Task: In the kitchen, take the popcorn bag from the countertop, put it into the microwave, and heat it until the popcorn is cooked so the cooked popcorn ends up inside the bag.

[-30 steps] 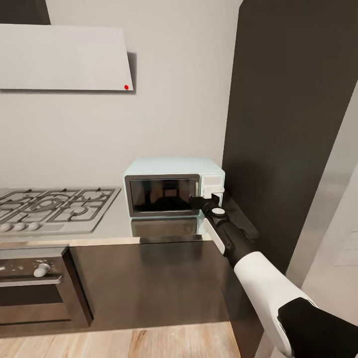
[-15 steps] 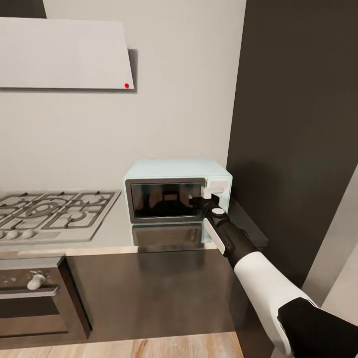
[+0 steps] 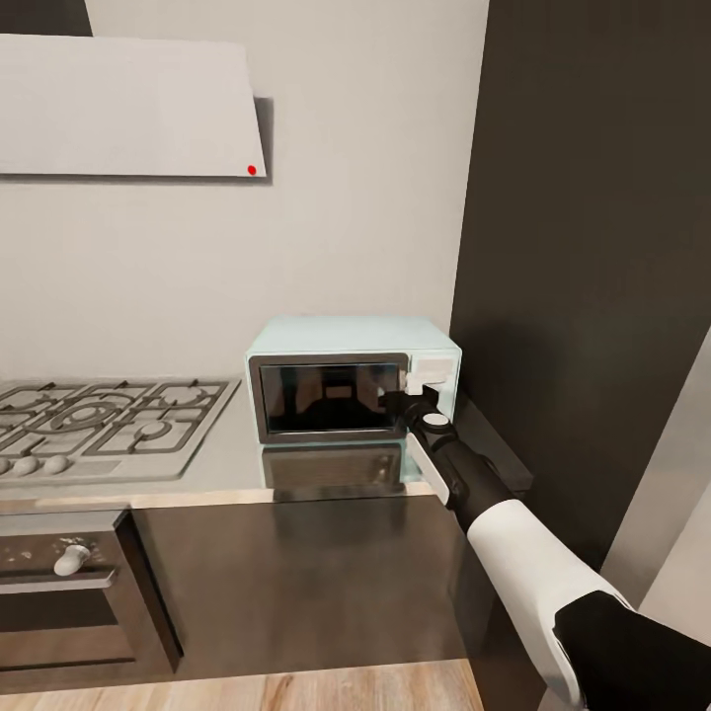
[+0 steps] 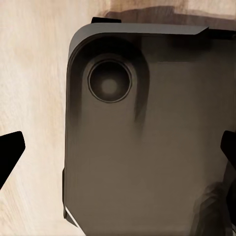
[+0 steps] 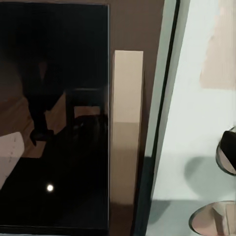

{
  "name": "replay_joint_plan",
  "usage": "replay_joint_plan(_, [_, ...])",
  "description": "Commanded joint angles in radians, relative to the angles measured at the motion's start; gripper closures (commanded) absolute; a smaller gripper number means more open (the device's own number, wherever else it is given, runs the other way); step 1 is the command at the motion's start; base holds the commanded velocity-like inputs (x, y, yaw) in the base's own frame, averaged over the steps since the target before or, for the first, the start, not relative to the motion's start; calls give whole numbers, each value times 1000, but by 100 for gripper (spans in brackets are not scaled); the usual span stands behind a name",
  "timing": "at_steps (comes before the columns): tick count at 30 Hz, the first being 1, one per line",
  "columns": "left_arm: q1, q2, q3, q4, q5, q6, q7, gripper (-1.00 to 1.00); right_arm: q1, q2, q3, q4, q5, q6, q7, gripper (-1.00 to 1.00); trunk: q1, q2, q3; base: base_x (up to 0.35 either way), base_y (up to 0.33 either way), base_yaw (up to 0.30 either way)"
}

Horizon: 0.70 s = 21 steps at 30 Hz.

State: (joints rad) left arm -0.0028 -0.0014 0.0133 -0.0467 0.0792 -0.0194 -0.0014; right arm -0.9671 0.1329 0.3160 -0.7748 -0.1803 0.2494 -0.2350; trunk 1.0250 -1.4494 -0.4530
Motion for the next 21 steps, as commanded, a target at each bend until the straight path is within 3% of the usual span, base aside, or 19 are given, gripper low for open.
replay_joint_plan(1, [0,0,1,0,8,-2,0,-100,-1,0,5,-1,-10,4,-9,-100,0,-1,-1,0,0,0])
replay_joint_plan(18, [0,0,1,0,8,-2,0,-100,-1,2,5,-1,-9,4,-13,-100,0,-1,-1,0,0,0])
replay_joint_plan(19, [0,0,1,0,8,-2,0,-100,-1,2,5,-1,-9,4,-13,100,0,-1,-1,0,0,0])
replay_joint_plan(21, [0,0,1,0,8,-2,0,-100,-1,1,5,-1,-10,4,-13,100,0,-1,-1,0,0,0])
